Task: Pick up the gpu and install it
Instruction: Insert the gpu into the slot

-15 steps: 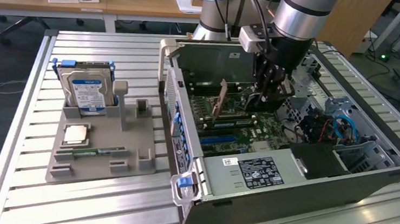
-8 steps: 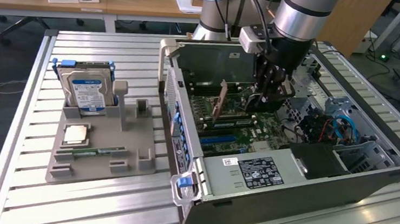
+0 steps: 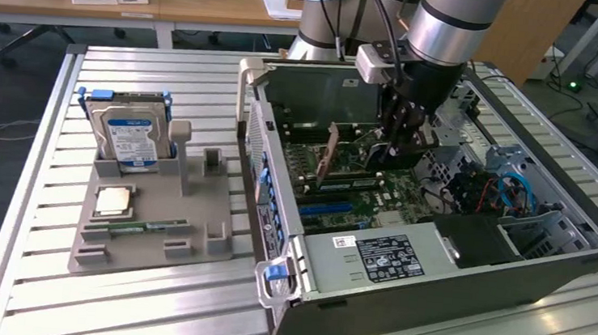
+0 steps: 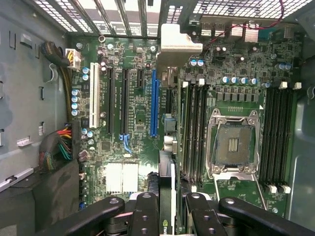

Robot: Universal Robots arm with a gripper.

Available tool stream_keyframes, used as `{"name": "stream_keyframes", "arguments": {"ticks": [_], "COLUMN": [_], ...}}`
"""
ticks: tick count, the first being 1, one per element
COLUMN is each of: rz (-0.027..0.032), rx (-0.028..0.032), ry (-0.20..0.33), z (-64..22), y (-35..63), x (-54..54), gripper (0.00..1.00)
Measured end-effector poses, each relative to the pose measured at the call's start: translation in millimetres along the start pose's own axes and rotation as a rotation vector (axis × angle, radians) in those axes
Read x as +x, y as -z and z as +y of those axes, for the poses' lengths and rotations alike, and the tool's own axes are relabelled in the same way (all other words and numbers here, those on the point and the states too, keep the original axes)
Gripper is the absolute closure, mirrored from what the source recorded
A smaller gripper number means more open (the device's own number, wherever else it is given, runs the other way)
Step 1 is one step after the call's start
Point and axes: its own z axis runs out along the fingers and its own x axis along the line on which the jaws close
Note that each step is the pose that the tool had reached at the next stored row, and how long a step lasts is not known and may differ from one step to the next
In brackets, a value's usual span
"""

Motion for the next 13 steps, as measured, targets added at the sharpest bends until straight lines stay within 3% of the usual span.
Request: {"name": "stream_keyframes", "arguments": {"ticks": [13], "rz": [0.0000], "rx": [0.0001], "ry": [0.000], "z": [0.2], "y": [-4.6], "x": [0.1], "gripper": [0.74]}}
